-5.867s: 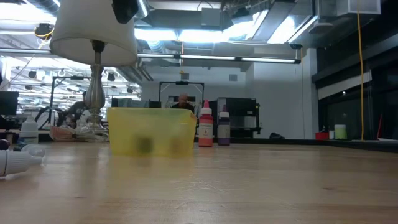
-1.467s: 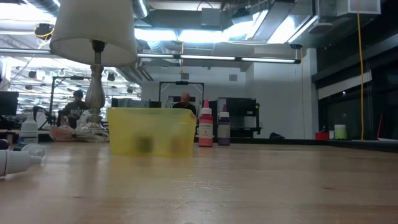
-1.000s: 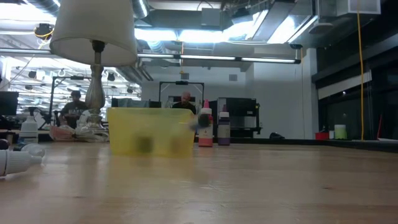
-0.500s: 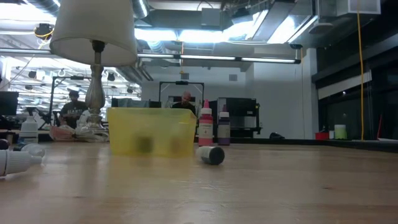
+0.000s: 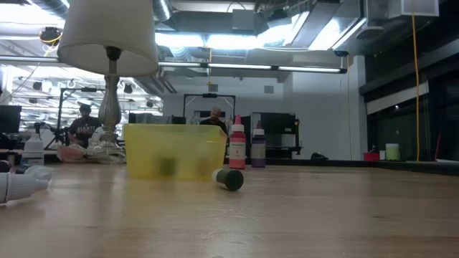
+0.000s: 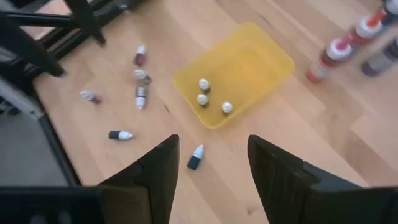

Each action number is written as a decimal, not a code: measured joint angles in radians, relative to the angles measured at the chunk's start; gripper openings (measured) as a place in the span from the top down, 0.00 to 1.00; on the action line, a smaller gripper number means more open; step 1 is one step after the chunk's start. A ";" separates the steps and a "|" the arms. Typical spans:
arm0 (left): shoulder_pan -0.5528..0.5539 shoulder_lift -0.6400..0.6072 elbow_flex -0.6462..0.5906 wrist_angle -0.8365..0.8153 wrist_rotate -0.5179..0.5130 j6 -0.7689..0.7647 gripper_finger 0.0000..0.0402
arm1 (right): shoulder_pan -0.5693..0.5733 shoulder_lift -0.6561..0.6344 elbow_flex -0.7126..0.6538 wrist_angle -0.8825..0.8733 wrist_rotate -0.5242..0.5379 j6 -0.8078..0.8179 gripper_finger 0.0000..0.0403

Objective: Pick & Place food coloring
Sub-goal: Put the small black bottle into the yellow bin

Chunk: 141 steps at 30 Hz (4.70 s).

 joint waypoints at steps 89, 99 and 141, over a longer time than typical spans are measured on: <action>-0.112 0.433 -0.019 -0.375 0.165 -0.842 0.35 | 0.174 0.002 -0.703 0.685 0.135 0.115 0.53; -0.215 0.434 -0.019 -0.493 0.104 -0.601 0.35 | 0.107 0.031 -0.719 0.724 0.104 0.158 0.53; -0.291 0.003 -0.019 -0.512 -0.077 -0.392 0.35 | 0.007 0.381 -0.274 0.333 -0.025 0.458 0.41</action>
